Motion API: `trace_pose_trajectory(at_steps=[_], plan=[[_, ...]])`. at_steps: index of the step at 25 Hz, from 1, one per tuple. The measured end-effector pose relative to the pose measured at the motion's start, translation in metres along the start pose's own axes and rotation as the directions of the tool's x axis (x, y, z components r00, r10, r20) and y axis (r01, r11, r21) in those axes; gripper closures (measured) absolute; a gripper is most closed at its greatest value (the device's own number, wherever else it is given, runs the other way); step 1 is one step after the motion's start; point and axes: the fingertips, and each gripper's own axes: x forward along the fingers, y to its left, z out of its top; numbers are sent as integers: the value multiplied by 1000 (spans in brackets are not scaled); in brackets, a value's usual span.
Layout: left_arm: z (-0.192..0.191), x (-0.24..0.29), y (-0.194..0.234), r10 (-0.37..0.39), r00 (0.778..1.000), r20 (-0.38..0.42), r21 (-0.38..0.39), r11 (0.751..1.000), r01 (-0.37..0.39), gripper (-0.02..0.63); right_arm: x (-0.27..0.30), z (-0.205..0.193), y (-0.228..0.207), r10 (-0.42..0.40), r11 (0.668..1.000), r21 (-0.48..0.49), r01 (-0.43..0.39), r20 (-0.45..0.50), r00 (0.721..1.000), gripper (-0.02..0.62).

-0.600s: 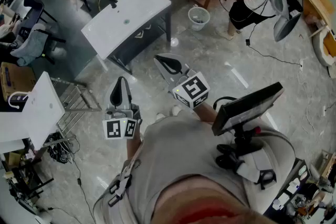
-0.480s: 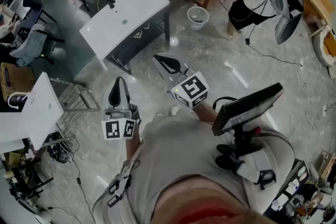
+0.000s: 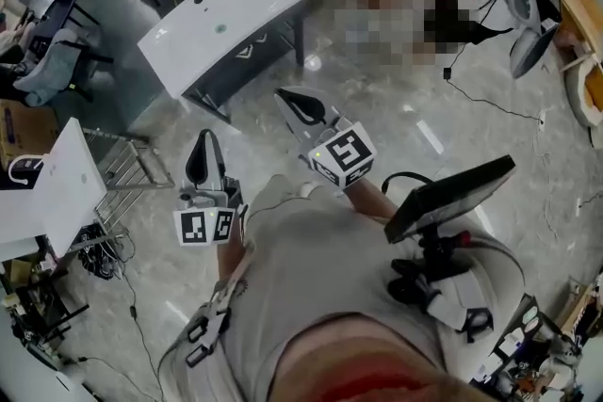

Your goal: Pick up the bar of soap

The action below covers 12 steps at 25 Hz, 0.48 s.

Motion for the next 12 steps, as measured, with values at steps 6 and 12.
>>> trace_pose_trajectory(at_steps=[6,12], plan=[[-16,16,12,-8,1000,22,-30,1000,8,609,16,-15,-11,2,1000,-16,-3,-19,1000,594],[-37,57,25,-45,999,17,-37,998,45,609,36,-33,-39,-28,1000,4,28,-81,996,594]])
